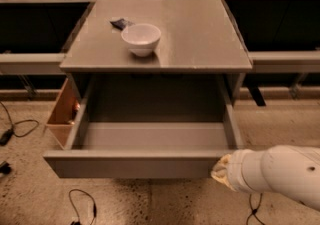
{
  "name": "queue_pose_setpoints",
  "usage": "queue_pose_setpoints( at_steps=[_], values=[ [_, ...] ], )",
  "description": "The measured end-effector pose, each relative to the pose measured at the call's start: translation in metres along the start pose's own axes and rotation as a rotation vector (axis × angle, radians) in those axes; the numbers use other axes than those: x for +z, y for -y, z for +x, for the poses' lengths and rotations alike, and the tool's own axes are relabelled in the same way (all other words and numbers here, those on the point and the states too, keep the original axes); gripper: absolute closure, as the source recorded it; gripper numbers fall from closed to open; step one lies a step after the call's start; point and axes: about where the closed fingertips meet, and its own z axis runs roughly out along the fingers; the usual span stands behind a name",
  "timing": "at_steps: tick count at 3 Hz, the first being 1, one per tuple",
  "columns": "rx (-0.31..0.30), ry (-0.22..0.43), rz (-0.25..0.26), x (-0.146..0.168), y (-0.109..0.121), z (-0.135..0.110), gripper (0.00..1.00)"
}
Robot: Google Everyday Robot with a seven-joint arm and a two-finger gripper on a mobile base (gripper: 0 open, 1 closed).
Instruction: Close top drawer
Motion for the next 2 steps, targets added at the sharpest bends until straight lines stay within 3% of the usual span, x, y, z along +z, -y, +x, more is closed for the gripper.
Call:
queue_pose_setpoints(
  at_steps=[1, 2],
  values=[
    [0.0, 0.0, 0.0, 0.0, -0.001, 0.0, 1.0],
    [-0.013, 0.018, 0.02, 0.026, 0.045, -0.007, 1.0]
  ],
)
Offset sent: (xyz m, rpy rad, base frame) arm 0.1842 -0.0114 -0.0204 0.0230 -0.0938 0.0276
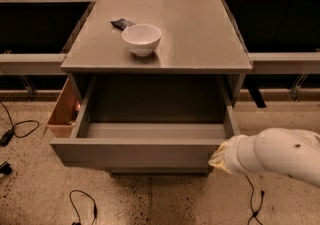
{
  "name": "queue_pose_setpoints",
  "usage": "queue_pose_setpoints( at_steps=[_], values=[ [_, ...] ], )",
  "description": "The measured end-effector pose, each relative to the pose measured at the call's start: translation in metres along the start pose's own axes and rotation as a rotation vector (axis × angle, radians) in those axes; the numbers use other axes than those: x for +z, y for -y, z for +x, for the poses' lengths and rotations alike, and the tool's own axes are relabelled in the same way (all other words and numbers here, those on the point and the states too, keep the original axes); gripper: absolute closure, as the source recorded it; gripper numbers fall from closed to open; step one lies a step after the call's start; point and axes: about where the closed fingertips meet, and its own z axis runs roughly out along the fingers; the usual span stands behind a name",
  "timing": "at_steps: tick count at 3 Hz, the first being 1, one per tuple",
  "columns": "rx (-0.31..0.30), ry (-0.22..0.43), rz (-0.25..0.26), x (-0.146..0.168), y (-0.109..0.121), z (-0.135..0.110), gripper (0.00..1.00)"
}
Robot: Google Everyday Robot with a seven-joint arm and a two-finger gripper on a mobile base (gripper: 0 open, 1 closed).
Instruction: Close top drawer
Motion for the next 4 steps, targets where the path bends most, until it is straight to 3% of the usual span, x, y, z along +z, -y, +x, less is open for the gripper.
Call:
queue_pose_setpoints(
  at_steps=[1, 4],
  values=[
    [-0.001, 0.002, 0.003, 0.004, 0.006, 0.0, 1.0],
    [0.012, 0.02, 0.073, 0.047, 0.105, -0.003, 1.0]
  ],
)
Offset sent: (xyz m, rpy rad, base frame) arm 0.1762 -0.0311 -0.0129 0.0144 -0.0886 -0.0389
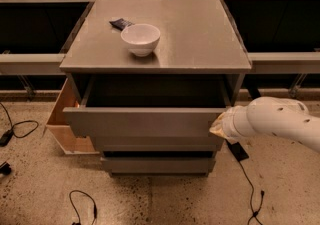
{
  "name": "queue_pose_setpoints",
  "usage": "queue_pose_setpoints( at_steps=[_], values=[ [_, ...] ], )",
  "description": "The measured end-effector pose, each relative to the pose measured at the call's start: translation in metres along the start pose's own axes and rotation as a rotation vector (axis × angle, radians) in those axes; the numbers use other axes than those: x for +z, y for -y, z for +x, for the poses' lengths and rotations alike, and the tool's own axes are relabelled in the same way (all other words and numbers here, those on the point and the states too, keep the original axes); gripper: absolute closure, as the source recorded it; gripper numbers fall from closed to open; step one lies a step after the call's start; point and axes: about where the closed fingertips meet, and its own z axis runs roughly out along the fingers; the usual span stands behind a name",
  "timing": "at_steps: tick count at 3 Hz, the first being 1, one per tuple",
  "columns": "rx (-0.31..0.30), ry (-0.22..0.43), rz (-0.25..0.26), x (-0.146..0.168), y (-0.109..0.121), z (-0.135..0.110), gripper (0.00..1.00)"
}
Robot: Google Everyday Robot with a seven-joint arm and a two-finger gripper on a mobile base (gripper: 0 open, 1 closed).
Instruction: Close top drawer
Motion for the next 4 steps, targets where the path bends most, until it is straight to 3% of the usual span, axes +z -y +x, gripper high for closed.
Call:
queue_pose_setpoints(
  at_steps=[3, 4],
  values=[
    [0.038, -0.003, 0.045, 0.021, 0.042, 0.008, 1.0],
    [0.038, -0.003, 0.045, 0.021, 0.042, 0.009, 1.0]
  ],
)
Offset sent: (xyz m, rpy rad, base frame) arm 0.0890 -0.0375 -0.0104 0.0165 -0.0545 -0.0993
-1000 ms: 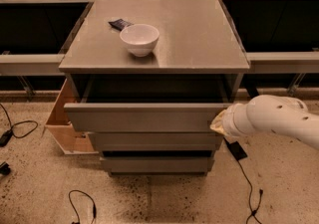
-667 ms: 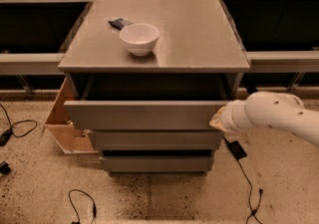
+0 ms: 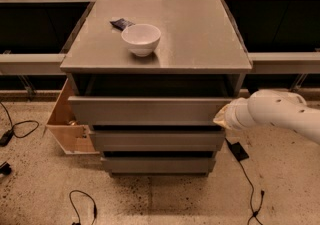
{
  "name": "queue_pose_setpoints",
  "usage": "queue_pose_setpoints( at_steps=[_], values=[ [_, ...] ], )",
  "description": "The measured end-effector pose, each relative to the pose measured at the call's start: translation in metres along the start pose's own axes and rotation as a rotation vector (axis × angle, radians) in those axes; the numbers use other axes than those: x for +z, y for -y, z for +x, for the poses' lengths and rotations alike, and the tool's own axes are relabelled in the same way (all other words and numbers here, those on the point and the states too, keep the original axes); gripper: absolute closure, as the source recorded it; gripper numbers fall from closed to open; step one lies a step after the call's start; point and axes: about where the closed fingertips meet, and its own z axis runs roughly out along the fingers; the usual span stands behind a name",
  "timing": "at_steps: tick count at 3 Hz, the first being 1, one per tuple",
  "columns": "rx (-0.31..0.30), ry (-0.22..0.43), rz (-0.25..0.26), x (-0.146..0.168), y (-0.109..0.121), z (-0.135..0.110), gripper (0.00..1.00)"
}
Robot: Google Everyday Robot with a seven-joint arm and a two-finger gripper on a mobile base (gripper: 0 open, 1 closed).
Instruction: Close top drawer
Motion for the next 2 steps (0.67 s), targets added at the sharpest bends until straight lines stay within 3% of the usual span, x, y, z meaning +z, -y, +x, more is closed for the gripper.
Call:
queue_pose_setpoints(
  at_steps=[1, 2],
  values=[
    [0.008, -0.005, 0.018, 0.0042, 0.0158, -0.0003, 1.0],
    [0.008, -0.005, 0.018, 0.0042, 0.0158, -0.0003, 0.81]
  ],
)
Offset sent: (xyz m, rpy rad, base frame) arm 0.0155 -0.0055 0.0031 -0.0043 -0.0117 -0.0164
